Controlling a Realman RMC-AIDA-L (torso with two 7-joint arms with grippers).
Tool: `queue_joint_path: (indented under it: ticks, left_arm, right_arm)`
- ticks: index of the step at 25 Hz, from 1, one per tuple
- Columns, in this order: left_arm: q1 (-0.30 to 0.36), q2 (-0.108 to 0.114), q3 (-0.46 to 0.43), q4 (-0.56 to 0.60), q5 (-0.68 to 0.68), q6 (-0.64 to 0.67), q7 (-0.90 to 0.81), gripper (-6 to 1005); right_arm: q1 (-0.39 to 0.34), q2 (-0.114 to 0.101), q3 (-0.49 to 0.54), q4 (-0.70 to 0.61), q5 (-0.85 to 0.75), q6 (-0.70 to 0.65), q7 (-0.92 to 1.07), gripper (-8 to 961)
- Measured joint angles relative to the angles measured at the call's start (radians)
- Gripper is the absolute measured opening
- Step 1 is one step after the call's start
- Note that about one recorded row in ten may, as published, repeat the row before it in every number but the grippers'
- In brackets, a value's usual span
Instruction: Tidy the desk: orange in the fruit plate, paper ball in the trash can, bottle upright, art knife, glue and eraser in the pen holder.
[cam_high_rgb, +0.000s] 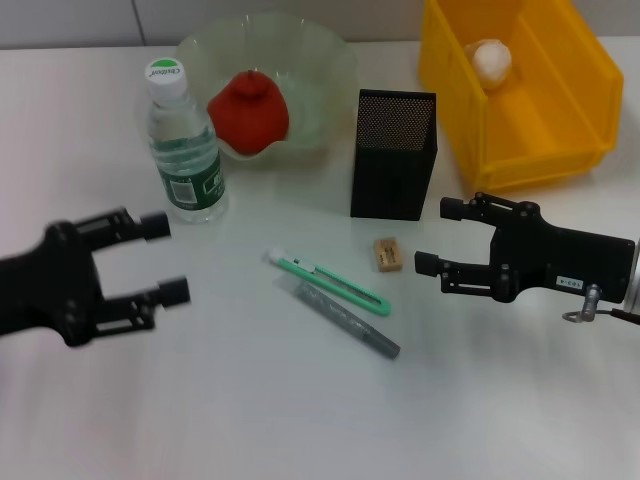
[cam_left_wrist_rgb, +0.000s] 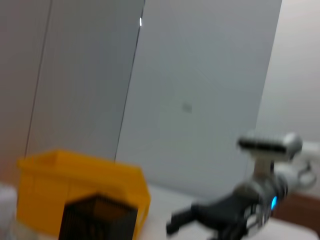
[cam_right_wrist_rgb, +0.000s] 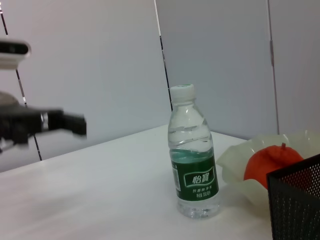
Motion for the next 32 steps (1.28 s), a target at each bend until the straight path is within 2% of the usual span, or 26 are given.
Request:
queue_joint_path:
  ticks: [5, 6, 7, 9, 18, 32]
  left_arm:
    - [0.001, -0.015, -0.001, -0.01, 0.059, -0.046, 0.047, 786]
    - [0.011, -0.038, -0.002, -0.013, 0.094, -0.085, 0.117, 786]
    - [0.017, -0.048, -0.002, -0.014, 0.105, -0.098, 0.147, 786]
    - [0.023, -0.056, -0.002, -0.014, 0.114, -0.109, 0.175, 786]
    - [0.031, -0.063, -0.003, -0.078, 0.131, -0.171, 0.222, 786]
    - [0.031, -0.067, -0.007, -0.08, 0.132, -0.164, 0.215, 785]
  right_arm:
    - [0.0, 0.0, 0.0, 0.003, 0.0, 0.0, 0.001, 835]
    - [0.0, 0.0, 0.0, 0.004, 0.0, 0.0, 0.001, 835]
    - [0.0, 0.0, 0.0, 0.004, 0.0, 0.0, 0.001, 835]
    - [0.0, 0.0, 0.0, 0.005, 0.0, 0.0, 0.001, 835]
    - [0.0, 0.0, 0.0, 0.005, 0.0, 0.0, 0.002, 835]
    - [0.0, -0.001, 0.0, 0.005, -0.001, -0.002, 0.003, 834]
